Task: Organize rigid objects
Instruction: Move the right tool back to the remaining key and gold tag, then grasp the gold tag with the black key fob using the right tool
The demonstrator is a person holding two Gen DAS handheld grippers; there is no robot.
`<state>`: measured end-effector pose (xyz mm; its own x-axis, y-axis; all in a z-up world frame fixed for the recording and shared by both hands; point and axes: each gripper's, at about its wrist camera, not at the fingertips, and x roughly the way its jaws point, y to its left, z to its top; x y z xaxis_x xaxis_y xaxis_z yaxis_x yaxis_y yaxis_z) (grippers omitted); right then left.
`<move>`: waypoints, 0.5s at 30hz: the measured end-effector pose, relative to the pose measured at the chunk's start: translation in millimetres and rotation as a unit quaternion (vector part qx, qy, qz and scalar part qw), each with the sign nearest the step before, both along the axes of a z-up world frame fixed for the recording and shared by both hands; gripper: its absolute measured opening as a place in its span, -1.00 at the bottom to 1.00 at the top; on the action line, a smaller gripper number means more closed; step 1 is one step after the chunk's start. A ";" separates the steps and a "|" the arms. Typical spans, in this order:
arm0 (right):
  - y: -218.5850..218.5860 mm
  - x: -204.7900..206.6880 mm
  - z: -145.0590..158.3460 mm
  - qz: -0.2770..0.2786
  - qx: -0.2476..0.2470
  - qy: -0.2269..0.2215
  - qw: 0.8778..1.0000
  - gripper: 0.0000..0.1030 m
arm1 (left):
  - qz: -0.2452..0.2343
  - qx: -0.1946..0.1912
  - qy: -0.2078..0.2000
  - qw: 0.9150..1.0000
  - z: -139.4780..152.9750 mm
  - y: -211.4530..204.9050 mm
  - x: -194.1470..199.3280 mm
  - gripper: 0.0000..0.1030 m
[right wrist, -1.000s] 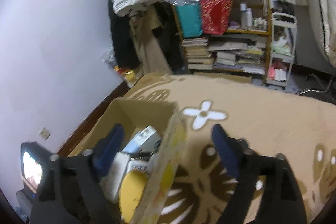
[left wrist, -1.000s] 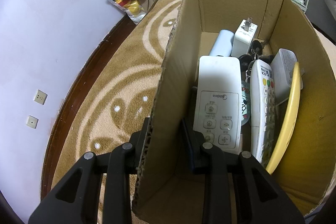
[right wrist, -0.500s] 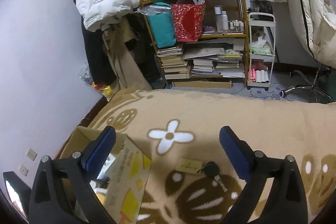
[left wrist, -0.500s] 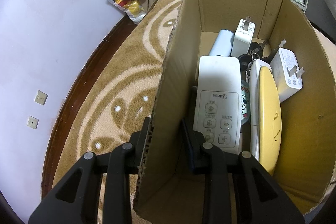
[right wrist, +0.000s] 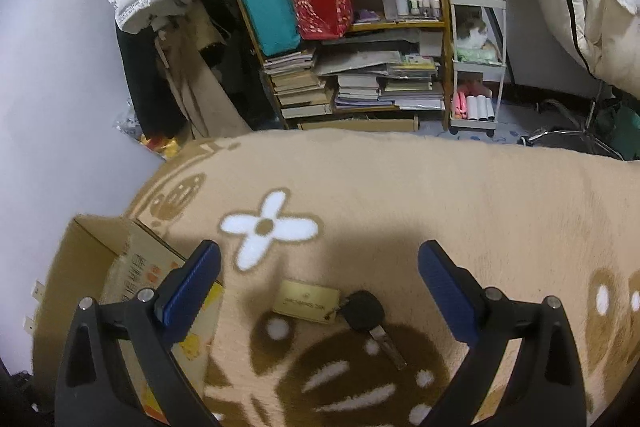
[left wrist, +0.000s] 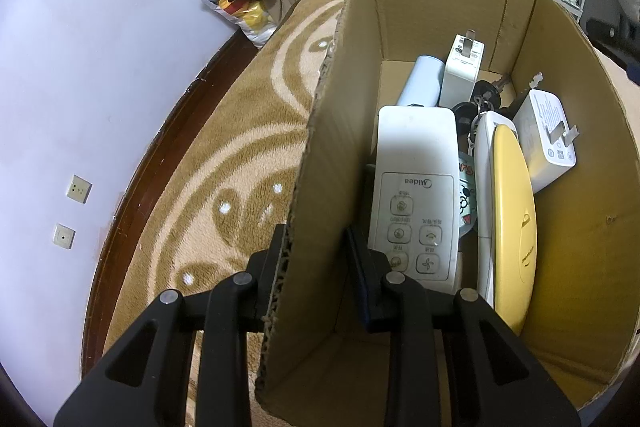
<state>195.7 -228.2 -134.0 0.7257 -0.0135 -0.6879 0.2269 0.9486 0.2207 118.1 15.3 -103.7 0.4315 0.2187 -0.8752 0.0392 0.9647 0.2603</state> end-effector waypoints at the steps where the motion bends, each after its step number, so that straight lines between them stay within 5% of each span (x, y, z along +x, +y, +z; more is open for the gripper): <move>1: 0.1 0.2 -3.9 0.000 -0.004 0.005 1.000 1.00 | 0.000 0.000 0.000 1.000 0.0 -0.3 -0.1 -0.46; 15: -7.7 5.3 -47.7 0.016 0.028 0.039 0.999 1.00 | 0.000 0.002 0.000 1.000 -0.1 -0.4 0.0 -0.46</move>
<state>201.0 -236.0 -181.7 0.6698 0.0482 -0.7409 0.2152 0.9425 0.2558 118.0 14.9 -103.8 0.4320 0.2217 -0.8742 0.0401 0.9636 0.2642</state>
